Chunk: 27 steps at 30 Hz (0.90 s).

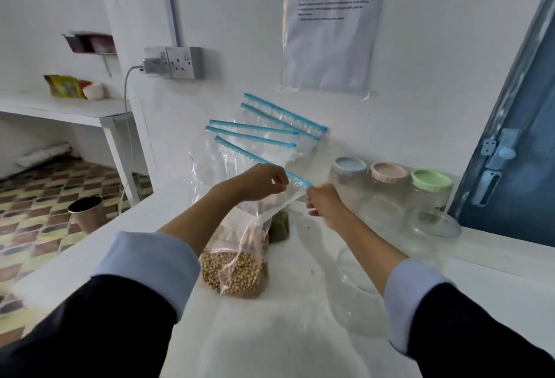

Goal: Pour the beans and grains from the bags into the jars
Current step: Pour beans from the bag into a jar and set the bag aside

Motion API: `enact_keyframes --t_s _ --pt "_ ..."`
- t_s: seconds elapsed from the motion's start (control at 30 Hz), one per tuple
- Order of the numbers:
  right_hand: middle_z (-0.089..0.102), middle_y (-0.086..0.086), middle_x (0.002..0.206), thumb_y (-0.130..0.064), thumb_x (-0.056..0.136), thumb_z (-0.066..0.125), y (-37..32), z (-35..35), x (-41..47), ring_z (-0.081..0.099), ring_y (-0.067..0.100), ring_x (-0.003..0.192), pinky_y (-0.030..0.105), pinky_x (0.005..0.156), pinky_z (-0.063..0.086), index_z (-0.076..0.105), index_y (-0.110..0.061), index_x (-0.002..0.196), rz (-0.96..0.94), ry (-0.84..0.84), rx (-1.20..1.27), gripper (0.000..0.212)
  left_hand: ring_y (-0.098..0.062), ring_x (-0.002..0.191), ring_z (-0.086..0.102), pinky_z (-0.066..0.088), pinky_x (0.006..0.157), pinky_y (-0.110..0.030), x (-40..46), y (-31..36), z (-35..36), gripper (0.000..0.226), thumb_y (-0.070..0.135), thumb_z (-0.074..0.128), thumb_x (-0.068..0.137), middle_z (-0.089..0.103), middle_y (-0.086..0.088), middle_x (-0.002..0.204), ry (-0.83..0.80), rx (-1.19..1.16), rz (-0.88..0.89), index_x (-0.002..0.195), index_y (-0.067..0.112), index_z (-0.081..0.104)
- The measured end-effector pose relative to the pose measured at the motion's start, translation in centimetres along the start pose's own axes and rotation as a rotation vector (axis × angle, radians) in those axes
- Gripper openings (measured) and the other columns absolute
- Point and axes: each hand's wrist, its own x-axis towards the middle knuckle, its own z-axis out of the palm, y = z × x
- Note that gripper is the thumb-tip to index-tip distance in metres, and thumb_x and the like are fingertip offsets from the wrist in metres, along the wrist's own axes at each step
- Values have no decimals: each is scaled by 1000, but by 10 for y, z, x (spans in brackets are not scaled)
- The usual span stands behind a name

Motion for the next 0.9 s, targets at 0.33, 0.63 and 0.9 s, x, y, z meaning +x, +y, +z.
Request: enact_keyframes --t_s 0.33,0.63,0.9 --pt "63 8 90 -15 99 48 -23 29 25 58 17 76 32 77 54 62 -3 106 -184 101 219 20 -21 118 50 38 100 -28 56 -36 -5 32 20 51 97 54 -9 131 159 -11 197 126 8 55" --pt "63 0 70 -12 92 59 -53 32 15 54 8 60 14 58 46 64 -5 84 -585 111 108 12 -18 80 54 45 75 -30 71 -45 -41 15 20 66 87 59 -6 83 252 -159 269 85 5 65" --pt "61 2 71 0 91 55 -54 19 24 54 12 65 21 63 46 58 -12 71 -487 149 134 24 -19 73 50 46 72 -33 72 -84 -51 16 15 72 82 59 -13 79 297 -148 208 80 2 63"
